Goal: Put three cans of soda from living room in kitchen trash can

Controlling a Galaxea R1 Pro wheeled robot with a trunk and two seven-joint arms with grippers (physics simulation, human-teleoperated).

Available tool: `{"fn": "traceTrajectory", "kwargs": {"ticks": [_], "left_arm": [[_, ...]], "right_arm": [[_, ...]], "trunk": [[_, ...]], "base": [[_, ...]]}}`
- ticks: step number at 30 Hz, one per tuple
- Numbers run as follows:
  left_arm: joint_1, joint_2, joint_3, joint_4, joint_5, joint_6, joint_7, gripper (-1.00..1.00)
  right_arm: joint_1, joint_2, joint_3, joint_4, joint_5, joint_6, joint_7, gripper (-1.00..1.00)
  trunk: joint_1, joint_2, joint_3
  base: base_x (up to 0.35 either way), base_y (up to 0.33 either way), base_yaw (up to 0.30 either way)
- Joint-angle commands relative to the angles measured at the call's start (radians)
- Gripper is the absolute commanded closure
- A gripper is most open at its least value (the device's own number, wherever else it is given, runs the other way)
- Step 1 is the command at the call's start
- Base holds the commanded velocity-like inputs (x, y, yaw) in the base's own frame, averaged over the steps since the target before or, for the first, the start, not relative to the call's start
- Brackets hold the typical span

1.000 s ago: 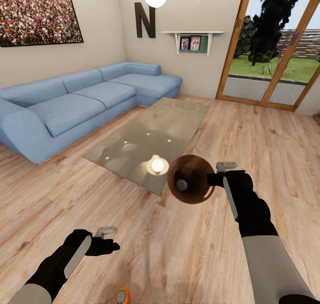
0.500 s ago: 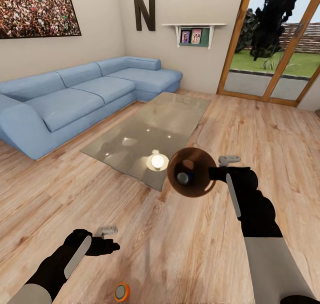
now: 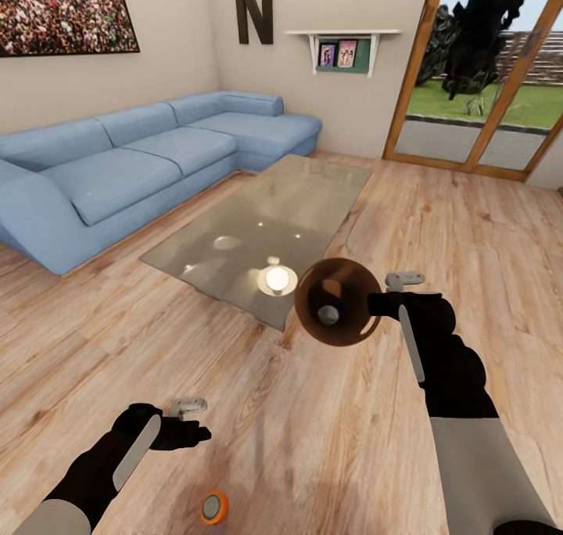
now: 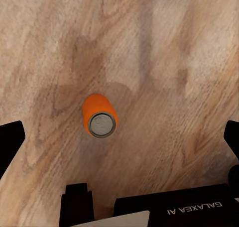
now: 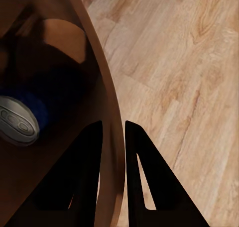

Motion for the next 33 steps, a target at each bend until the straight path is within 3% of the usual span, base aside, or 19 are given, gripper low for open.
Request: {"fn": "traceTrajectory", "kwargs": {"ticks": [1,17,25,30,33], "left_arm": [[0.0,0.0,0.0,0.0,0.0,0.0,0.0,-1.0],[0.0,-0.001,-0.003,0.0,-0.001,0.0,0.0,-1.0],[0.0,-0.002,-0.005,0.0,-0.001,-0.001,0.0,-1.0],[0.0,-0.002,-0.005,0.0,-0.002,-0.002,0.001,-1.0],[0.0,-0.002,-0.005,0.0,-0.003,-0.002,0.001,-1.0]], "right_arm": [[0.0,0.0,0.0,-0.001,-0.01,0.0,0.004,1.0],[-0.004,-0.039,-0.01,0.034,-0.011,0.0,0.004,1.0],[-0.069,-0.079,-0.046,0.295,-0.01,0.0,0.004,1.0],[-0.198,-0.108,-0.069,0.511,0.013,0.0,0.004,1.0],[-0.245,-0.121,-0.072,0.585,0.017,0.0,0.004,1.0]], "trunk": [[0.0,0.0,0.0],[0.0,0.0,-0.003],[0.0,0.0,-0.003],[0.0,0.0,-0.003],[0.0,0.0,-0.003]], "base": [[0.0,0.0,0.0],[0.0,0.0,0.019],[0.0,0.0,0.005],[0.0,0.0,0.0],[0.0,0.0,0.0]]}}
